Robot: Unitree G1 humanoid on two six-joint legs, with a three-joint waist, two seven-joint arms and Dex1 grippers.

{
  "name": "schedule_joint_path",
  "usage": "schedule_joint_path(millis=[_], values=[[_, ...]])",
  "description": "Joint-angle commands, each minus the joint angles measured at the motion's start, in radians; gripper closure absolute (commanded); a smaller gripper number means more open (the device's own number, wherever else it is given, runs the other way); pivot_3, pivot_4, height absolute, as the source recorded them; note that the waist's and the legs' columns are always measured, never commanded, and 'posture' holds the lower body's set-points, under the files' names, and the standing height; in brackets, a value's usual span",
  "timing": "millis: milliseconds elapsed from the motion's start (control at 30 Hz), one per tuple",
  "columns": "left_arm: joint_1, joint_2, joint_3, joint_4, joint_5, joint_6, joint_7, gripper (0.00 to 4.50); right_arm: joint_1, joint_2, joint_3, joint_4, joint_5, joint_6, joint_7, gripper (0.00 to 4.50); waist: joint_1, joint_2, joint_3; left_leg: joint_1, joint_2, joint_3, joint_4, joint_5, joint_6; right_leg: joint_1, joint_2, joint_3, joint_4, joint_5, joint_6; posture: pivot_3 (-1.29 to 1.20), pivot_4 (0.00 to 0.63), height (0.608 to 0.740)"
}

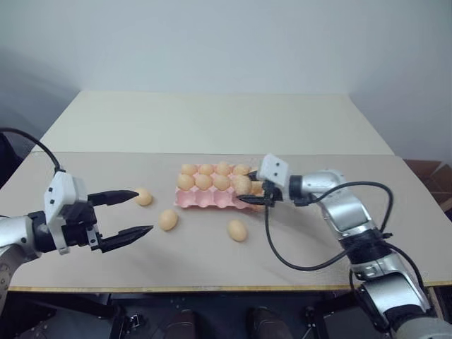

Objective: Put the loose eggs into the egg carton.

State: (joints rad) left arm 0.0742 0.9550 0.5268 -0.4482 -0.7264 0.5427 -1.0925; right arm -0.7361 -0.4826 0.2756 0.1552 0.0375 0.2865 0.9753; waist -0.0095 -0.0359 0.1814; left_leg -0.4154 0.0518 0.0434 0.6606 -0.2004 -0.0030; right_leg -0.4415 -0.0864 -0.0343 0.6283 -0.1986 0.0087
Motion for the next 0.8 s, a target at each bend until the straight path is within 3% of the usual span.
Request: schedule_joint_path(millis=[33, 133, 367, 667, 800], values=[[0.006, -0.001, 0.02, -0.013, 0.0, -0.021, -0.004, 0.0, -0.026, 0.001, -0.002, -0.012, -0.005, 0.021, 0.0, 0.91, 0.0, 0.0, 0.0, 0.0, 0.0, 0.0, 0.0, 0.0, 0.0, 0.0, 0.0, 0.0, 0.0, 0.0, 0.001, 0.0, 0.15, 0.74], [0.013, -0.002, 0.023, -0.013, 0.001, -0.023, -0.003, 0.0, -0.026, -0.003, -0.011, -0.026, -0.004, 0.033, 0.003, 0.03, -0.003, 0.0, 0.0, -0.001, 0.0, 0.0, 0.0, 0.0, 0.0, 0.0, 0.0, 0.0, -0.001, 0.002, 0.003, 0.0, 0.15, 0.74], [0.012, -0.004, 0.016, 0.006, 0.008, -0.035, -0.006, 0.0, 0.066, -0.136, -0.173, -0.202, 0.151, 0.061, 0.099, 0.03, 0.008, 0.0, 0.0, 0.0, 0.0, 0.0, 0.0, 0.0, 0.0, 0.0, 0.0, 0.0, 0.0, 0.0, 0.001, 0.0, 0.15, 0.74], [0.061, 0.015, 0.079, 0.06, 0.009, -0.042, -0.075, 0.0, 0.382, -0.42, -0.513, -0.403, 0.426, 0.097, 0.283, 0.03, 0.02, 0.0, 0.0, 0.0, 0.0, 0.001, 0.0, 0.0, 0.0, 0.001, 0.0, 0.0, -0.002, -0.002, -0.001, 0.0, 0.15, 0.74], [0.073, 0.021, 0.091, 0.086, 0.019, -0.044, -0.103, 0.0, 0.529, -0.484, -0.624, -0.444, 0.492, 0.109, 0.329, 0.03, 0.019, 0.0, 0.0, 0.003, 0.001, 0.001, 0.0, 0.0, 0.0, 0.001, 0.0, 0.0, -0.002, -0.001, -0.001, 0.0, 0.15, 0.74]])
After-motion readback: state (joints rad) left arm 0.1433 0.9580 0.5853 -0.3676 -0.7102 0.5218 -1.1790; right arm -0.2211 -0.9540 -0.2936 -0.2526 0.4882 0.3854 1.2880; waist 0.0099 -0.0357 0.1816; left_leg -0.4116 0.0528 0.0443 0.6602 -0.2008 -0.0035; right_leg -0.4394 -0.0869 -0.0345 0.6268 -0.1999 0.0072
